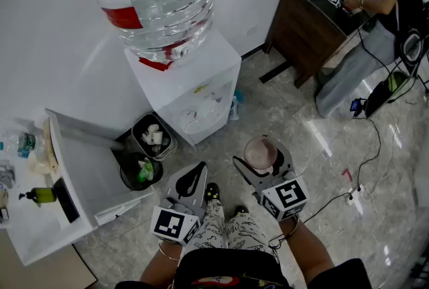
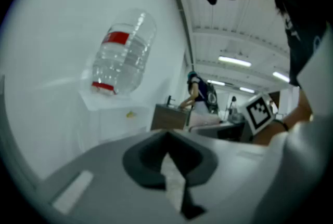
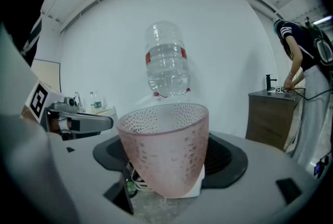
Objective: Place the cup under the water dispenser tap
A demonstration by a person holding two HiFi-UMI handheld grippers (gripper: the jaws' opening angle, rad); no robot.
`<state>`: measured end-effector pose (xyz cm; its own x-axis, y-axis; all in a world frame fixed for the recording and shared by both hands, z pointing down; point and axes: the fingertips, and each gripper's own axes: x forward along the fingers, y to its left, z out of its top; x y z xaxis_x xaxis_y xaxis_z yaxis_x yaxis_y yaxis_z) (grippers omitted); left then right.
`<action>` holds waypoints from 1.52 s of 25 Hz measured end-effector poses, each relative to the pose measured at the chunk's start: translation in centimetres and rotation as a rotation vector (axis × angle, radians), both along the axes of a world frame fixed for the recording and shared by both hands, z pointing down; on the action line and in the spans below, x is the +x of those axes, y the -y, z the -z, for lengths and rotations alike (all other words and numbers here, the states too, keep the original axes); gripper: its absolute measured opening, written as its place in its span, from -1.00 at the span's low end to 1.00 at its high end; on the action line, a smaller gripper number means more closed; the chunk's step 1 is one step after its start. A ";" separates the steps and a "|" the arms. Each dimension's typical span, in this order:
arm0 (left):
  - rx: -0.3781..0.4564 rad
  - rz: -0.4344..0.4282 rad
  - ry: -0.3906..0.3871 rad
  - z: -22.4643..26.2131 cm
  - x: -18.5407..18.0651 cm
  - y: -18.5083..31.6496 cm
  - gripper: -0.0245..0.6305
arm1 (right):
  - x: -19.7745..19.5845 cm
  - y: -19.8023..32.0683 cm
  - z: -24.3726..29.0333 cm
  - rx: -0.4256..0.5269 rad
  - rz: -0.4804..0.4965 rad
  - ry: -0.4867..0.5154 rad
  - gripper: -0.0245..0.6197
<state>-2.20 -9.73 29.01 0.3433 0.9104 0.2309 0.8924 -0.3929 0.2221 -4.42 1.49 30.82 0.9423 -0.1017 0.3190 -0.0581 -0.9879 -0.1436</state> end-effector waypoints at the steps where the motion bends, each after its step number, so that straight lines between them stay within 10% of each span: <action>1: 0.003 0.013 0.006 -1.7 1.2 -0.8 -0.94 | 1.8 -0.6 -1.5 -0.002 0.003 -0.009 0.33; 7: 0.043 0.046 -0.033 -11.5 7.7 -4.5 -0.94 | 12.0 -3.3 -11.4 0.018 0.036 -0.086 0.33; 19: 0.083 0.083 0.088 -26.1 8.7 -5.2 -0.94 | 21.6 -5.6 -31.4 0.000 0.048 -0.053 0.33; 38: 0.078 0.145 0.206 -28.8 8.8 -1.8 -0.94 | 25.4 -5.9 -35.5 0.019 -0.014 -0.072 0.33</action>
